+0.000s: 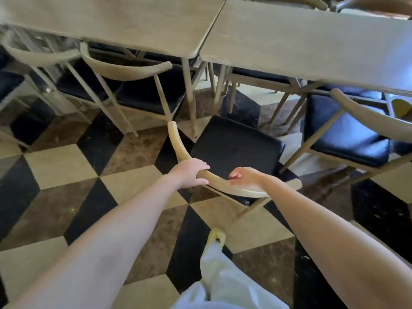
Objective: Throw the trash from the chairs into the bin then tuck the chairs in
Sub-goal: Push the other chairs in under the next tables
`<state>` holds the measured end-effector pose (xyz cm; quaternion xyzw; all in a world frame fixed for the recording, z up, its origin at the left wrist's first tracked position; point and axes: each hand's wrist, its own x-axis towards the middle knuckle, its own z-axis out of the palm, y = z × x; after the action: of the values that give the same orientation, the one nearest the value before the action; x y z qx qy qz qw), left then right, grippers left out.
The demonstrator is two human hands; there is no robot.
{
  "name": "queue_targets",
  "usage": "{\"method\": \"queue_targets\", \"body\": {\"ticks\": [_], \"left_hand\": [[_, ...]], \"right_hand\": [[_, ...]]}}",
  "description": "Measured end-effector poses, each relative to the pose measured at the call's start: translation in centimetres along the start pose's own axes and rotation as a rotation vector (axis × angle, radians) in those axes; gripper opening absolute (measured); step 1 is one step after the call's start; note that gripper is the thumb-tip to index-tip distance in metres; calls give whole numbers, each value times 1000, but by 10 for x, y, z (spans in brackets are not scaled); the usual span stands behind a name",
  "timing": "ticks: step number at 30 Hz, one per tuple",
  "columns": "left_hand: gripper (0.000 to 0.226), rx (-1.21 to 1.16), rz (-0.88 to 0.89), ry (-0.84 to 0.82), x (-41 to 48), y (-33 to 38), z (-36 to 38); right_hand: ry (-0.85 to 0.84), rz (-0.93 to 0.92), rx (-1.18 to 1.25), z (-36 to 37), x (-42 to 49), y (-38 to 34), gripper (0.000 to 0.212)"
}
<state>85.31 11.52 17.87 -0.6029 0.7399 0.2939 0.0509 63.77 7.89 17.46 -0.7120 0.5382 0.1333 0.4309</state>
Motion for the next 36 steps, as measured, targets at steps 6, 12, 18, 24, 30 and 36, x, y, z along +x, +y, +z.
{"method": "queue_targets", "body": {"ticks": [6, 12, 18, 24, 30, 36], "left_hand": [[43, 160, 150, -92, 39, -13, 3], [34, 173, 198, -246, 52, -24, -12], [36, 258, 174, -307, 62, -39, -31], [38, 351, 190, -325, 71, -56, -36], [44, 440, 218, -415, 85, -60, -41], [54, 511, 222, -501, 105, -49, -48]], "right_hand": [[99, -61, -91, 38, 15, 5, 39], [312, -111, -189, 53, 14, 15, 42], [352, -98, -189, 52, 2, 36, 49], [365, 22, -279, 49, -7, 47, 54], [339, 108, -225, 48, -1, 49, 65], [370, 91, -207, 44, -1, 57, 67]]}}
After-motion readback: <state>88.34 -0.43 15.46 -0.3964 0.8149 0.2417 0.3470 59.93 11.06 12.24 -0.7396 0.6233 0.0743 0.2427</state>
